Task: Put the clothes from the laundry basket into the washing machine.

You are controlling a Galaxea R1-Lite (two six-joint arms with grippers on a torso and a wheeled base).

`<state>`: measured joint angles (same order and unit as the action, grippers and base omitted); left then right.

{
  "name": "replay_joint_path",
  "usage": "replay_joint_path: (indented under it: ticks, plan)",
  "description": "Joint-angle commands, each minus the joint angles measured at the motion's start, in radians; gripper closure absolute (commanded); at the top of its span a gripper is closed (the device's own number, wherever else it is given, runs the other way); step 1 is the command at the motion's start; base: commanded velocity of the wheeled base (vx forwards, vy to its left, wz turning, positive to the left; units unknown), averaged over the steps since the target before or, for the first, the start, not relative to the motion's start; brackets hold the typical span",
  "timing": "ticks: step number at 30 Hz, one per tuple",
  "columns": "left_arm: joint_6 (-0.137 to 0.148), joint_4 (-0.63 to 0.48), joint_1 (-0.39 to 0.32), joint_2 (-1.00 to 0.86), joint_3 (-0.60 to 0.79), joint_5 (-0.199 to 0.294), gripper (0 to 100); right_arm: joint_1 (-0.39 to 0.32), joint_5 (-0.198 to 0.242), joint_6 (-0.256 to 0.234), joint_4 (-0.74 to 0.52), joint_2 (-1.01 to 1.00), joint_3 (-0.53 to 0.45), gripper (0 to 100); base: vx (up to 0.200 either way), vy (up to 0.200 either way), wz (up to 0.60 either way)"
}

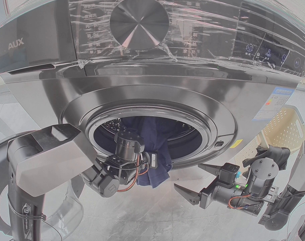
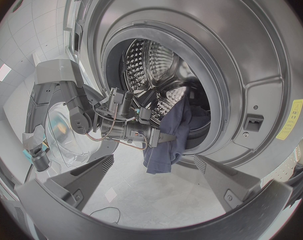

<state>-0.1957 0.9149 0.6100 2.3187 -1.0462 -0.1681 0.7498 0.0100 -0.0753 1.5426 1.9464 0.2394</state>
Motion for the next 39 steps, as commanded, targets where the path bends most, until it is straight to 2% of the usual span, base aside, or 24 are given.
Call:
replay_joint_path:
  ticks: [1,6,13,17,23,29,30,37,39]
  plan:
    - [-0.002,0.013,-0.003,0.014,-0.017,-0.001,100,0.000,0.001,0.000,0.001,0.002,0.000,0,0.000,0.000,0.00]
    - [-0.013,0.061,-0.001,0.030,-0.071,-0.001,100,0.000,0.001,0.000,0.001,0.006,0.001,0,0.000,0.000,0.00]
    - [-0.039,0.176,-0.010,0.087,-0.261,-0.022,100,0.000,0.001,0.000,0.001,0.006,0.001,0,0.000,0.000,0.00]
    - [-0.036,0.222,-0.027,0.142,-0.357,-0.028,100,0.000,0.001,0.000,0.001,0.006,0.001,0,0.000,0.000,0.00]
    - [-0.030,0.226,-0.050,0.202,-0.506,-0.045,100,0.000,0.001,0.000,0.001,0.005,0.001,0,0.000,0.000,0.00]
    - [-0.028,0.226,-0.044,0.191,-0.446,-0.048,100,0.000,-0.001,0.000,0.001,0.005,0.001,0,0.000,0.000,0.00]
    - [-0.028,0.228,-0.041,0.189,-0.439,-0.047,0,0.000,0.001,0.000,0.001,0.005,0.001,0,0.000,0.000,0.00]
    - [-0.030,0.216,-0.033,0.162,-0.397,-0.048,0,0.000,0.001,0.000,0.001,0.005,0.001,0,0.000,0.000,0.00]
    - [-0.030,0.171,-0.022,0.145,-0.325,-0.048,0,0.000,0.001,0.000,0.001,0.006,0.000,0,0.000,0.000,0.00]
